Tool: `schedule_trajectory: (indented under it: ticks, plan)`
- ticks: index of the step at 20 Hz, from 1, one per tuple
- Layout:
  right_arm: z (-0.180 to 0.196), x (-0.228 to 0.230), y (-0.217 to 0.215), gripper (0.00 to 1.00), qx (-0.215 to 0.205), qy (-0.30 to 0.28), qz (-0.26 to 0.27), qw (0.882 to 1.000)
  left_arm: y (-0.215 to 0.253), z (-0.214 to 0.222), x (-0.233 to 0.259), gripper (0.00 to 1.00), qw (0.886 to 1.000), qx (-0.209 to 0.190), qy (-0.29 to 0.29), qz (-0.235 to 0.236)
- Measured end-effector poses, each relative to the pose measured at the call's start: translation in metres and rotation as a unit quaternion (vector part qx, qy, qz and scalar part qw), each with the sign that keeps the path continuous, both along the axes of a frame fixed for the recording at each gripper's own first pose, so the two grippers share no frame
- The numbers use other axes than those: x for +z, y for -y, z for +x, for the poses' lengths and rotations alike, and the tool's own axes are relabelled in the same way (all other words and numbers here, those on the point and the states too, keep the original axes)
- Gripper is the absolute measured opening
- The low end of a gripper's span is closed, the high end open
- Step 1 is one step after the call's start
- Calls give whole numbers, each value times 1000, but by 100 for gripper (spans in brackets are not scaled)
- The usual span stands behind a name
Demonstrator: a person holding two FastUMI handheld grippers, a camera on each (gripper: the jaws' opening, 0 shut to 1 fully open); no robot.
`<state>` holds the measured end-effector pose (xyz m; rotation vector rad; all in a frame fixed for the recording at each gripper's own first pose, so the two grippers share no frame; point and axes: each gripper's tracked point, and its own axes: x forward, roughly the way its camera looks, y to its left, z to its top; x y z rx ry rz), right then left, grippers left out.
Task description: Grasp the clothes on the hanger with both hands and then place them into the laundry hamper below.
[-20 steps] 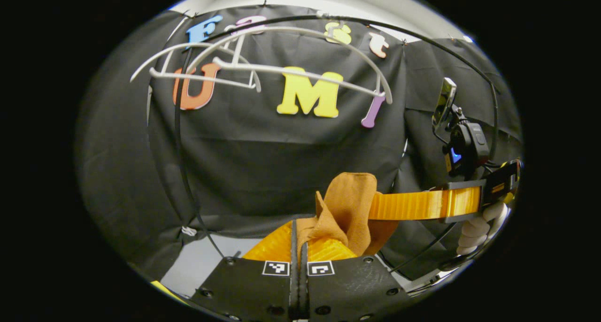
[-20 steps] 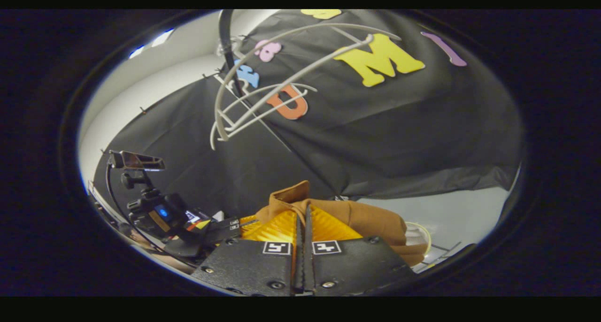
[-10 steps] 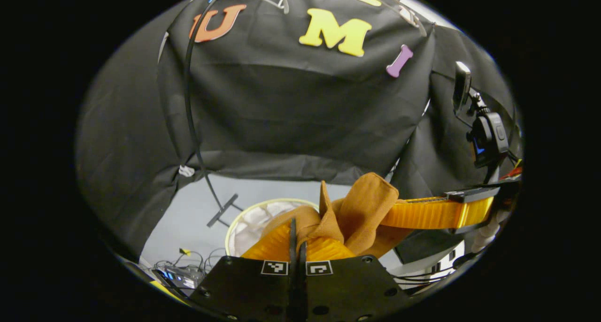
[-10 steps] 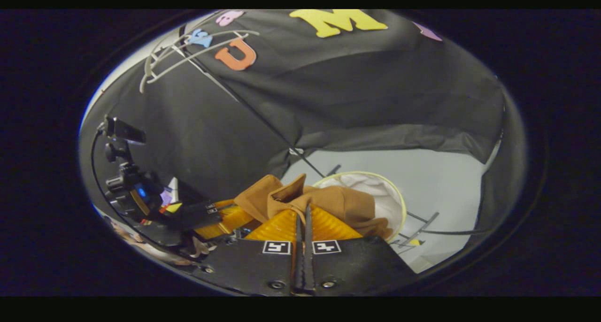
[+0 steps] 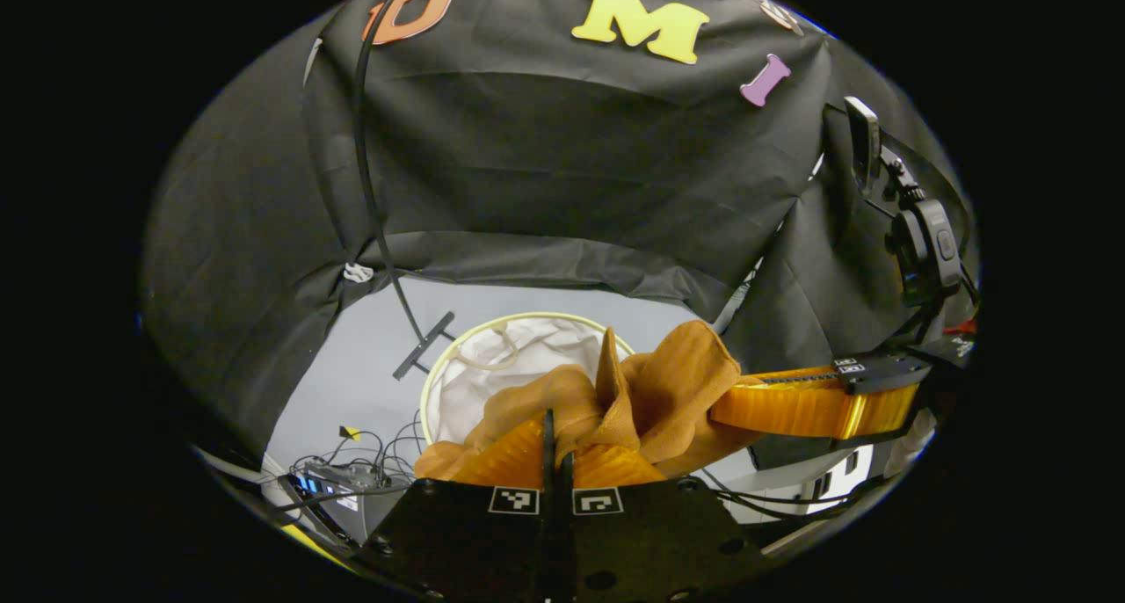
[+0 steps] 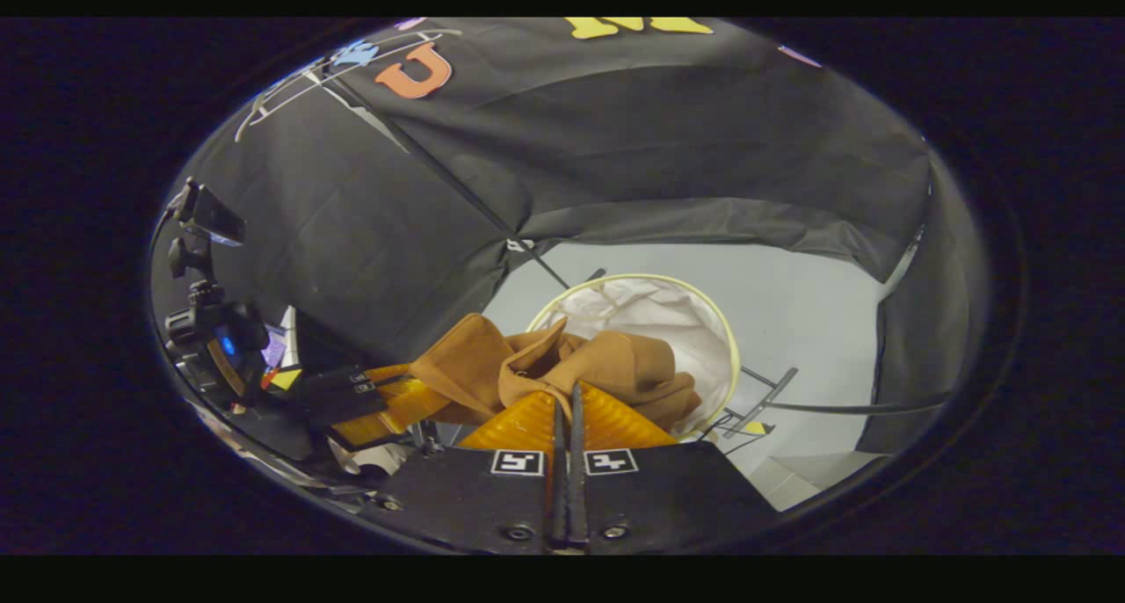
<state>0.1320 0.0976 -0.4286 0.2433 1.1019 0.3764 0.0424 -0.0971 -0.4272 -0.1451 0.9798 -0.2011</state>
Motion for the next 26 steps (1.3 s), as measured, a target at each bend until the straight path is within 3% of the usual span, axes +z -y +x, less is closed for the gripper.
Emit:
schedule_trajectory:
  ticks: [5,6,7,9,11,12,13,14,21,26]
  plan:
    - [0,-6,2,4,11,10,-6,1000,-7,6,3,3,1000,7,-6,8]
    - [-5,-4,-1,5,16,3,7,1000,-9,2,-1,24,1000,7,-7,7]
    - [-3,1,-4,8,11,4,19,1000,-13,-1,-5,37,1000,8,-13,13]
    - [-1,6,-8,40,6,11,15,1000,-25,-10,-14,63,999,14,-29,36]
    - [4,9,-2,71,10,22,-1,1000,-28,-13,-15,89,999,29,-24,29]
    - [5,5,5,87,11,28,-14,999,-32,-9,-12,92,999,36,-20,30]
    - [8,0,7,88,13,32,-24,999,-38,-8,-8,91,998,41,-15,39]
    - [6,-1,8,88,15,34,-32,999,-44,-7,-5,100,998,44,-10,45]
    - [6,21,6,90,-2,42,-29,999,-59,-5,16,97,998,51,18,45]
    - [3,58,6,89,-8,103,-50,993,-75,-4,55,97,995,42,67,68]
